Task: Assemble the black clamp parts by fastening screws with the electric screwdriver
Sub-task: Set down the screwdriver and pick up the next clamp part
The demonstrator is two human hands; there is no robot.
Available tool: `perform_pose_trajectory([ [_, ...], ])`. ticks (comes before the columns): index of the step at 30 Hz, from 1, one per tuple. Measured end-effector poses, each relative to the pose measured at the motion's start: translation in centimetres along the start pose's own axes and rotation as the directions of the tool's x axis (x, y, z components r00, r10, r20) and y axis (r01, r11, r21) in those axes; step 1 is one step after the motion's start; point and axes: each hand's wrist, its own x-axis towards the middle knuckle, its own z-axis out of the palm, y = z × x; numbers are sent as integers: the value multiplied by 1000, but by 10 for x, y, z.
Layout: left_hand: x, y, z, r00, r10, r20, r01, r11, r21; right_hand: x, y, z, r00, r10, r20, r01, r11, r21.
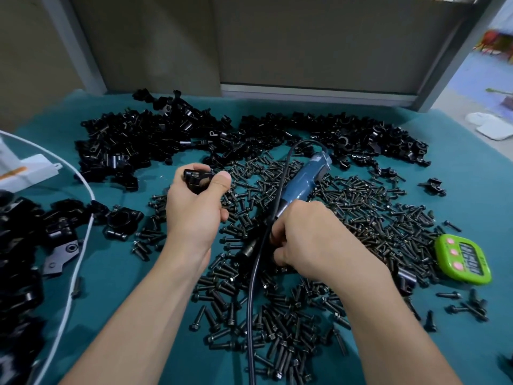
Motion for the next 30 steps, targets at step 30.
perform_pose_trajectory([
  [30,-14,0,3,938,23,346,-88,980,176,14,28,1,960,159,-229,158,368,916],
])
